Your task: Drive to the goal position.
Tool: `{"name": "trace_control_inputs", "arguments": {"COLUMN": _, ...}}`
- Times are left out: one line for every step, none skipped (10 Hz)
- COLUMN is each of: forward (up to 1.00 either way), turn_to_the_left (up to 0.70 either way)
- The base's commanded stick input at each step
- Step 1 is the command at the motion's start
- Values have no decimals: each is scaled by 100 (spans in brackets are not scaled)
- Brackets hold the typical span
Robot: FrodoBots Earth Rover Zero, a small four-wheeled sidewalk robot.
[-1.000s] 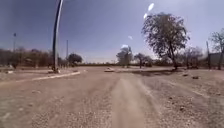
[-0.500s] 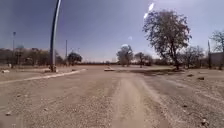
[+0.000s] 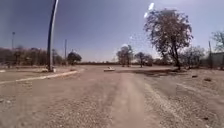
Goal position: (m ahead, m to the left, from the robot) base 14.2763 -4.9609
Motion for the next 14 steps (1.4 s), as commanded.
{"name": "trace_control_inputs", "arguments": {"forward": 85, "turn_to_the_left": 0}}
{"name": "trace_control_inputs", "arguments": {"forward": 85, "turn_to_the_left": 0}}
{"name": "trace_control_inputs", "arguments": {"forward": 85, "turn_to_the_left": 0}}
{"name": "trace_control_inputs", "arguments": {"forward": 85, "turn_to_the_left": 0}}
{"name": "trace_control_inputs", "arguments": {"forward": 85, "turn_to_the_left": 0}}
{"name": "trace_control_inputs", "arguments": {"forward": 85, "turn_to_the_left": 0}}
{"name": "trace_control_inputs", "arguments": {"forward": 85, "turn_to_the_left": 0}}
{"name": "trace_control_inputs", "arguments": {"forward": 85, "turn_to_the_left": 0}}
{"name": "trace_control_inputs", "arguments": {"forward": 85, "turn_to_the_left": 0}}
{"name": "trace_control_inputs", "arguments": {"forward": 85, "turn_to_the_left": 0}}
{"name": "trace_control_inputs", "arguments": {"forward": 85, "turn_to_the_left": 0}}
{"name": "trace_control_inputs", "arguments": {"forward": 85, "turn_to_the_left": -9}}
{"name": "trace_control_inputs", "arguments": {"forward": 85, "turn_to_the_left": -24}}
{"name": "trace_control_inputs", "arguments": {"forward": 85, "turn_to_the_left": -34}}
